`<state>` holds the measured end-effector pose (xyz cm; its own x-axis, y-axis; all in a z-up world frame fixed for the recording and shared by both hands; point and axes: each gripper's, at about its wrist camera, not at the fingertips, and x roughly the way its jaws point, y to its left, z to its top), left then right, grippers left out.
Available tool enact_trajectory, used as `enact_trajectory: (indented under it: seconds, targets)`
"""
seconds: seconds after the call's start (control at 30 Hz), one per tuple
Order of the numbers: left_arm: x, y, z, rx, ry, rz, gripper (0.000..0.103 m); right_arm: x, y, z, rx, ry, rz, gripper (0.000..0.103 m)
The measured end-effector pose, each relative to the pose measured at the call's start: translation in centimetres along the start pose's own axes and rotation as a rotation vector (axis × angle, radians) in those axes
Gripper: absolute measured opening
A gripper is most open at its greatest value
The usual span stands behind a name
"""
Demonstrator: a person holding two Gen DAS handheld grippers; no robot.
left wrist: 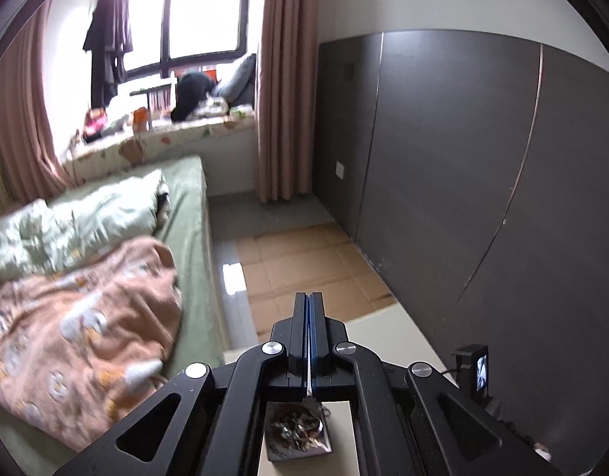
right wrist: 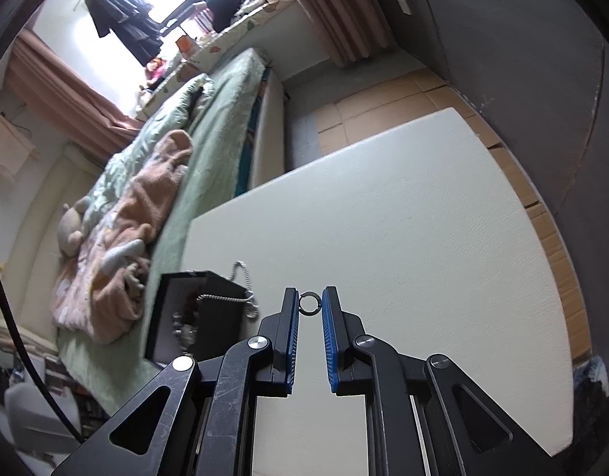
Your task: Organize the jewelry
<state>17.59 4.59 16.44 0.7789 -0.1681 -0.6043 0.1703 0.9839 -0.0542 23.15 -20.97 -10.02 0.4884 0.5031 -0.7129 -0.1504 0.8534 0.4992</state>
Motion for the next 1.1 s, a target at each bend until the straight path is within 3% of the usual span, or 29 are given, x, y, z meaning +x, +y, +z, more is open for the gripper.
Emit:
enact_trajectory:
  seconds: [0.17,0.27,0.3,0.33,0.4,0.77,0.8,0.83,0.9,1.1]
  targets:
    - [3.2,2.2,-3.0,-0.081,0.099,-0.020,0.001,-0.3,1.8,-0.1,-0.012,0.007,0.097,0.014]
    - [4.6,3.4,-4.9,-0.119,0.134,-0.026,0.009,0.2,3.3,-0.3,-0.029,0.021,0.124,0.014]
    - [5.1,4.0,-5.7,-0.135,0.145,-0.028,0.029,0.6,4.0,-0.4,-0.040,0.030,0.134,0.014]
    - [5.3,4.5,-6.2,-0.148,0.150,-0.029,0.065,1.0,4.5,-0.6,-0.046,0.038,0.141,0.014]
    - [5.5,5.3,-7.1,-0.170,0.144,-0.030,0.100,1.8,5.7,-0.8,-0.055,0.056,0.164,0.014]
    - [8.0,9.3,-13.0,-0.293,0.179,-0.025,0.100,5.1,10.6,-1.6,-0.108,0.118,0.278,0.014]
    - [8.2,9.5,-13.5,-0.304,0.179,-0.024,0.100,5.5,10.8,-1.6,-0.106,0.136,0.288,0.021]
    - [8.6,9.9,-14.1,-0.318,0.180,-0.022,0.100,5.9,10.9,-1.6,-0.097,0.157,0.298,0.043]
    - [9.2,10.2,-15.3,-0.345,0.180,-0.023,0.100,6.0,10.6,-1.7,-0.072,0.152,0.306,0.072]
    - [10.7,10.1,-18.1,-0.395,0.184,-0.016,0.100,5.9,7.2,-1.2,0.059,0.126,0.291,0.074]
